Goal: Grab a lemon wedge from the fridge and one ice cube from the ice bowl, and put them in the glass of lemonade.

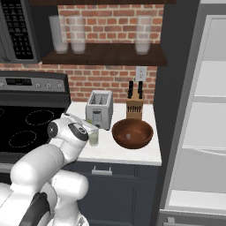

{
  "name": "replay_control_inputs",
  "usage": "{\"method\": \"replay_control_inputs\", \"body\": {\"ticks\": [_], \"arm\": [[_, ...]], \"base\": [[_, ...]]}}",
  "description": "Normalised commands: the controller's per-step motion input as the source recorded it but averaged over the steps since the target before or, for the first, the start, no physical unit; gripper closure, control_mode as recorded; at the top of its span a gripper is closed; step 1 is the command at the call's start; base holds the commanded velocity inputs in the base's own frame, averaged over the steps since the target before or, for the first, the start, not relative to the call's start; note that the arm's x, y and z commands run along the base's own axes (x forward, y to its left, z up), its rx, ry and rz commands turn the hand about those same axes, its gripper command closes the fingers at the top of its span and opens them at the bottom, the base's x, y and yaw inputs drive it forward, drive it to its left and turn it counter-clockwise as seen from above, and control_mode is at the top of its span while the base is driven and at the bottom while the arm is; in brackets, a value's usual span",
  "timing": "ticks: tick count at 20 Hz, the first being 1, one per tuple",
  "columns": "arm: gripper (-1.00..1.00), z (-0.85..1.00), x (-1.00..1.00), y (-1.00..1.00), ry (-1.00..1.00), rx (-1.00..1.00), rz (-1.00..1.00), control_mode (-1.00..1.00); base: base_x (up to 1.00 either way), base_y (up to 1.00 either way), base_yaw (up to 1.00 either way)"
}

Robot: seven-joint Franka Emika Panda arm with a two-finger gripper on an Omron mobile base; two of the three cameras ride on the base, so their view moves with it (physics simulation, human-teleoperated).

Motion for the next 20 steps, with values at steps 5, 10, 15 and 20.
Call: {"method": "replay_control_inputs", "body": {"ticks": [5,10,15,20], "arm": [[-1.0,0.36,0.09,-0.01,0.0,0.0,0.0,-1.0],[-1.0,0.41,0.3,-0.02,0.0,0.0,0.0,-1.0],[-1.0,0.01,0.17,0.0,-0.02,0.0,0.0,-1.0],[-1.0,0.0,-0.55,0.0,-0.01,0.0,0.0,-1.0]], "base": [[0.0,0.0,0.0],[0.0,0.0,0.0],[0.0,0.0,0.0],[0.0,0.0,0.0]]}}
